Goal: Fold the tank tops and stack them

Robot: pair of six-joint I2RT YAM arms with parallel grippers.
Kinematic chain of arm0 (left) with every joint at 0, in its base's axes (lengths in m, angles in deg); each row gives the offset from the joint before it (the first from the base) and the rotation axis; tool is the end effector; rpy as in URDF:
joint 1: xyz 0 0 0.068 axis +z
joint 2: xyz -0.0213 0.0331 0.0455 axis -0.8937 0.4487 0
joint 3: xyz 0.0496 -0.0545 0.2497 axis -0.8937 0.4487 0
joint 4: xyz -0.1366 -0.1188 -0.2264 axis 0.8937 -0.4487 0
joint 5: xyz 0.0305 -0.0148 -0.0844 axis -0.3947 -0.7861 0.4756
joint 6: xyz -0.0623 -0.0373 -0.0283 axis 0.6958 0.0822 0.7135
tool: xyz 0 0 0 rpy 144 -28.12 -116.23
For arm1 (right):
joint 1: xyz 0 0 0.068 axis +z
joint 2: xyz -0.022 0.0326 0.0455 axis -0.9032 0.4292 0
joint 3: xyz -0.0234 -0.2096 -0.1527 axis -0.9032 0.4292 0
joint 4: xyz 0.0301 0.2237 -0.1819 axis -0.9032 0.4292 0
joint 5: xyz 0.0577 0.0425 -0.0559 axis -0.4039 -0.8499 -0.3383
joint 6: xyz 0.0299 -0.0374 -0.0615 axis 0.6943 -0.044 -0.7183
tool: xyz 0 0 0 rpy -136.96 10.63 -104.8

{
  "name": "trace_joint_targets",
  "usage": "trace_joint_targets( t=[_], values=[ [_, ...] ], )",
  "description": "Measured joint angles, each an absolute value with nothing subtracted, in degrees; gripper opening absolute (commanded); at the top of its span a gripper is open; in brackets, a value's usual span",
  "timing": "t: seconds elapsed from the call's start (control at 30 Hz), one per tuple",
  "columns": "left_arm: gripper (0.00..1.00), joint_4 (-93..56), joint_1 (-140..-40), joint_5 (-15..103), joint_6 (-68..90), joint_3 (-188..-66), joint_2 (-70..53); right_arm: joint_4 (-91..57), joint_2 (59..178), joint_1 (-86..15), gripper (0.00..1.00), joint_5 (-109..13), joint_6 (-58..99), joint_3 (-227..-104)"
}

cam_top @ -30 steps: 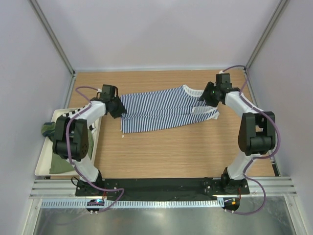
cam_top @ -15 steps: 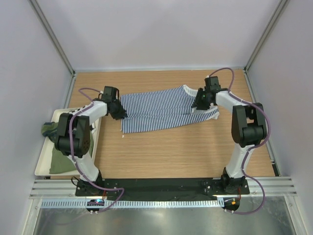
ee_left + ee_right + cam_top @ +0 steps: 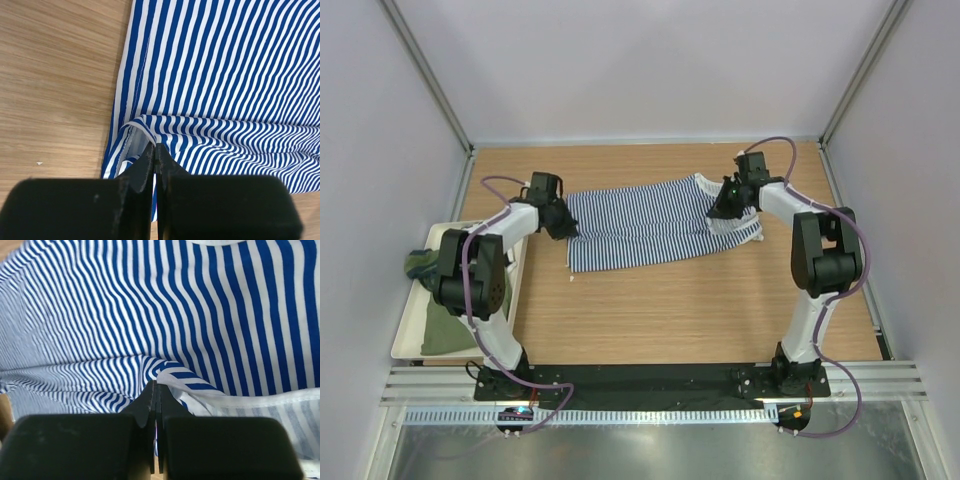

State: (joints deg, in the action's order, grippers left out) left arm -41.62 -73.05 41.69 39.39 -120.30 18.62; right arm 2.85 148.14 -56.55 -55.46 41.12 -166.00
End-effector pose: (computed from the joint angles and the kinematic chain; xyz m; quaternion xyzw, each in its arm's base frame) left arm 0.3971 -0.0749 0.1211 -0.2363 0.9314 -0.1591 0.2266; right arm 0.4411 0.0798 0.1277 0.1201 0.9391 0.2105 0.2438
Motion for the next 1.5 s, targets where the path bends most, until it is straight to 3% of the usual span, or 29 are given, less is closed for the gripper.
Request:
trace_joint_targets(
  t=[0.6, 0.67, 0.73, 0.77, 0.93, 0.97, 1.13, 1.33, 1.5],
  values=[
    [0.00, -39.20, -67.15, 48.70, 41.57, -122.04, 24.46, -0.58, 155.90, -62.32, 0.01, -66.57, 48.29, -172.14],
    [0.01, -38.98, -66.93, 49.19, 41.79, -122.09, 24.85, -0.60, 156.65, -62.52, 0.07, -66.72, 48.58, -172.78],
    [0.06, -38.67, -66.85, 49.38, 42.12, -122.13, 24.85, -0.56, 157.13, -62.65, 0.12, -66.76, 48.71, -173.28],
    [0.10, -38.48, -66.85, 49.47, 42.18, -122.13, 24.85, -0.58, 157.30, -62.73, 0.19, -66.72, 48.82, -173.45],
    [0.39, -37.51, -66.85, 49.78, 42.40, -122.13, 24.81, -0.45, 157.26, -62.80, 0.40, -64.16, 48.60, -173.54],
    [0.42, -37.25, -66.87, 49.86, 42.36, -122.13, 24.68, -0.38, 157.06, -62.80, 0.43, -63.20, 48.40, -173.34],
    [0.57, -36.18, -67.41, 46.72, 42.75, -119.49, 20.94, 0.97, 152.06, -62.76, 0.50, -58.44, 47.02, -169.72],
    [0.62, -36.09, -70.47, 39.04, 42.99, -113.46, 11.41, 3.27, 141.26, -59.89, 0.52, -48.71, 43.55, -165.83],
    [0.61, -36.36, -72.42, 35.28, 42.86, -110.55, 5.44, 2.83, 133.22, -55.22, 0.43, -42.63, 42.30, -159.33]
  ],
)
